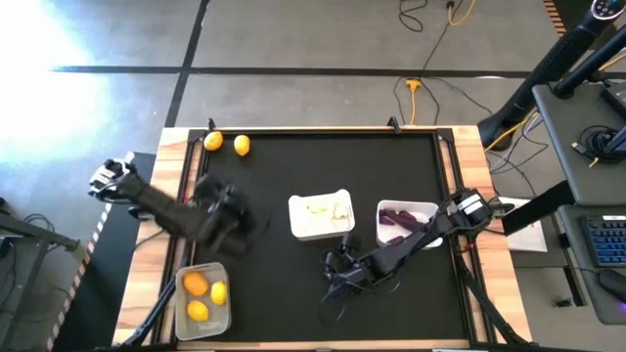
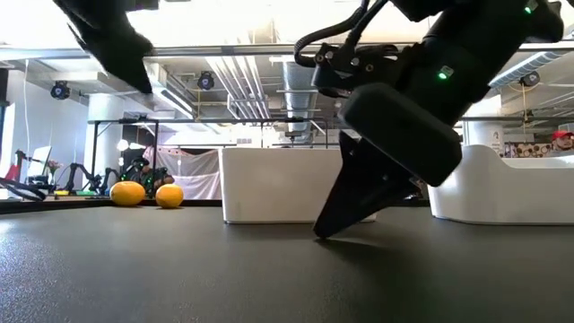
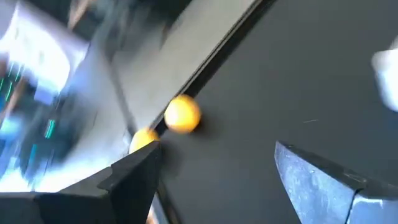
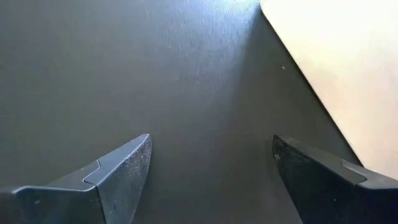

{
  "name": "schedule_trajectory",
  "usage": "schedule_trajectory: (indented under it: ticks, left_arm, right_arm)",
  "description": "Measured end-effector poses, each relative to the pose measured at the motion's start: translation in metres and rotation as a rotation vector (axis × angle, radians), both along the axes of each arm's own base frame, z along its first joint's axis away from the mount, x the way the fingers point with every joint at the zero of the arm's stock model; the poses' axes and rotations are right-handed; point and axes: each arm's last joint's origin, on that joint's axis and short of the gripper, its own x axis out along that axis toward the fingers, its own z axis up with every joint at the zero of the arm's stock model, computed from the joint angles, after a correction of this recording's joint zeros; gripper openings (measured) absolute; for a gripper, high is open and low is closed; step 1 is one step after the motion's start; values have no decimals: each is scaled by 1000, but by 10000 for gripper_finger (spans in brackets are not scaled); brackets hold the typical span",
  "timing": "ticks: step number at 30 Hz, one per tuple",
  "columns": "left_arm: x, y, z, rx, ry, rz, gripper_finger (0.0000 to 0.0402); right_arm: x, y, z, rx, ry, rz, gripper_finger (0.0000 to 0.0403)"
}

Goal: Sort produce into baskets
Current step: Put the lemon into the gray bin

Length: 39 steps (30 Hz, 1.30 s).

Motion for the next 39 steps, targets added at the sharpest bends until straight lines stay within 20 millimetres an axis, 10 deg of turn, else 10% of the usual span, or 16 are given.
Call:
schedule_trajectory:
  ticks: [11, 17, 24, 39]
  left_arm:
    - [25, 159, -47, -318, -113, 339, 295]
    - [2, 223, -61, -343, -330, 437, 295]
    - [-26, 246, -90, -322, -399, 601, 295]
    - [-2, 273, -125, -329, -411, 619, 295]
  right_arm:
    - [-5, 0, -5, -28, 16, 23, 327]
    - [-9, 0, -9, -34, 12, 38, 327]
    - [-14, 2, -13, -54, 23, 59, 327]
    - [-29, -44, 4, -108, 90, 36, 327]
